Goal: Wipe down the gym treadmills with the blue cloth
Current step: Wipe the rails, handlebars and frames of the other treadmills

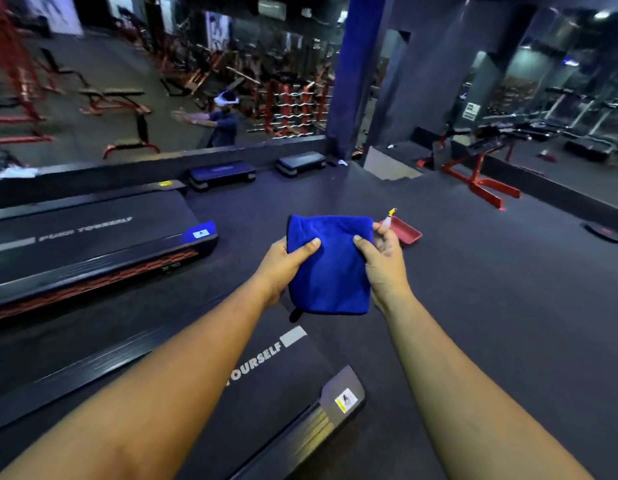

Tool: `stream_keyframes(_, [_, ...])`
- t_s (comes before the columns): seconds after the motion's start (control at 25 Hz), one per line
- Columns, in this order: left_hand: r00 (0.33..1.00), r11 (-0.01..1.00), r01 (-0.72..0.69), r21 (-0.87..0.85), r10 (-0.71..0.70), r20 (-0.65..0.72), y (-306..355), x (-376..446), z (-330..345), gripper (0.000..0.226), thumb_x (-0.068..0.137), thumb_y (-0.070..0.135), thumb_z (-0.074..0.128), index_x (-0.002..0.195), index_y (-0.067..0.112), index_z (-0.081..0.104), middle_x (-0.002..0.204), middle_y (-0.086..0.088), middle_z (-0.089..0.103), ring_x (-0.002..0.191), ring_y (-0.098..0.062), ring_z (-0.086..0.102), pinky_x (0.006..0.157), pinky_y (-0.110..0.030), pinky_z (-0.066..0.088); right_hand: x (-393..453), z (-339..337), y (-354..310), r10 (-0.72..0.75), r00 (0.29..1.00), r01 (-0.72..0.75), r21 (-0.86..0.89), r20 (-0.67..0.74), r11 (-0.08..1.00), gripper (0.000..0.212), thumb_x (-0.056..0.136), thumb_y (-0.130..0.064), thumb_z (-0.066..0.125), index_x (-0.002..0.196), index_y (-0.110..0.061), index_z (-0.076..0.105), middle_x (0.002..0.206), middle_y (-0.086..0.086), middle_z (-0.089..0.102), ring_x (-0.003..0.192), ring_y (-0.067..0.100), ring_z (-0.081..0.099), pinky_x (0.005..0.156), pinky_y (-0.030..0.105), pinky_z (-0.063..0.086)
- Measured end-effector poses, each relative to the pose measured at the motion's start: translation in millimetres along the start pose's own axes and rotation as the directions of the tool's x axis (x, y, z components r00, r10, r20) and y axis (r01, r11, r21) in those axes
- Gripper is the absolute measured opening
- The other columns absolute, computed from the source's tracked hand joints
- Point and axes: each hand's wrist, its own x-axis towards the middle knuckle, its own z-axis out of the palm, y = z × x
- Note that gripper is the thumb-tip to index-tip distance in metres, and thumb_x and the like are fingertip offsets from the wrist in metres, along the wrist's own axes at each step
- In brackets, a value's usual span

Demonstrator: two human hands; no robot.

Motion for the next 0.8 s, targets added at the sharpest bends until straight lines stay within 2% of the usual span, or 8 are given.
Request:
stream_keyframes(0.08, [0.995,0.999,-0.035,-0.004,0.034,-0.099,13,16,-19,0.031,0.089,0.029,0.073,0.117,0.017,0.066,0.109,-0.002,0.075,0.102,-0.02,0.072,0.092,-0.041,0.057,31,31,-2,-0.007,0.995,0.006,0.016,0.098,1.0,0.027,0.092,-0.007,0.066,0.118,-0.013,0.061,0.114,0.01,0.073,0.105,0.024,0.07,0.088,0.037,0.057])
stream_keyframes(0.16, [0.981,0.997,-0.075,0.005,0.075,-0.179,25,27,-41,0.027,0.091,0.026,0.071,0.116,0.016,0.066,0.108,-0.001,0.076,0.101,-0.018,0.072,0.09,-0.038,0.057,51,62,-5,-0.014,0.98,0.01,0.025,0.2,1.0,0.018,0.093,-0.008,0.067,0.11,-0.014,0.066,0.11,0.01,0.074,0.1,0.024,0.071,0.083,0.035,0.059])
stream_keyframes(0.28, [0.939,0.994,-0.103,0.03,0.108,-0.326,35,42,-87,0.02,0.093,0.027,0.068,0.111,0.02,0.068,0.107,0.001,0.076,0.099,-0.015,0.072,0.089,-0.036,0.057,87,120,6,-0.03,0.935,0.03,0.004,0.354,1.0,0.019,0.091,-0.014,0.071,0.11,-0.013,0.067,0.11,0.01,0.074,0.105,0.027,0.07,0.087,0.04,0.058])
stream_keyframes(0.4, [0.871,0.991,-0.132,0.03,0.13,-0.474,30,58,-140,0.019,0.093,0.028,0.069,0.11,0.021,0.067,0.106,0.001,0.076,0.1,-0.017,0.072,0.088,-0.037,0.057,123,185,37,-0.001,0.867,0.015,-0.024,0.498,1.0,0.019,0.093,-0.015,0.069,0.111,-0.011,0.064,0.109,0.009,0.074,0.102,0.021,0.07,0.084,0.036,0.056])
stream_keyframes(0.52, [0.763,0.986,-0.159,0.052,0.156,-0.627,22,77,-192,0.029,0.09,0.025,0.072,0.116,0.015,0.064,0.109,-0.002,0.075,0.103,-0.02,0.071,0.09,-0.039,0.057,158,253,70,0.022,0.781,-0.002,-0.033,0.624,0.999,0.014,0.095,-0.017,0.066,0.108,-0.012,0.063,0.109,0.011,0.072,0.099,0.02,0.068,0.087,0.041,0.056])
stream_keyframes(0.56, [0.705,0.985,-0.16,0.064,0.159,-0.692,22,84,-211,0.029,0.09,0.025,0.073,0.115,0.014,0.065,0.109,-0.002,0.075,0.103,-0.019,0.071,0.09,-0.038,0.057,171,280,83,0.037,0.735,-0.02,-0.032,0.678,0.999,0.014,0.096,-0.018,0.065,0.108,-0.011,0.062,0.11,0.013,0.071,0.099,0.021,0.068,0.089,0.044,0.056])
stream_keyframes(0.72, [0.471,0.99,-0.13,0.062,0.117,-0.874,50,98,-262,0.019,0.094,0.023,0.068,0.111,0.014,0.069,0.106,0.0,0.076,0.1,-0.014,0.071,0.086,-0.029,0.055,209,381,100,0.131,0.513,-0.074,-0.109,0.848,0.991,0.017,0.093,-0.023,0.065,0.106,-0.012,0.06,0.107,0.01,0.07,0.097,0.019,0.065,0.092,0.047,0.052])
stream_keyframes(0.8, [0.338,0.992,-0.108,0.071,0.104,-0.935,73,97,-274,0.014,0.096,0.023,0.065,0.108,0.018,0.069,0.104,0.004,0.076,0.097,-0.009,0.07,0.085,-0.026,0.053,221,422,91,0.15,0.378,-0.024,-0.153,0.914,0.988,0.023,0.089,-0.028,0.066,0.107,-0.014,0.06,0.106,0.009,0.07,0.096,0.016,0.064,0.091,0.042,0.052])
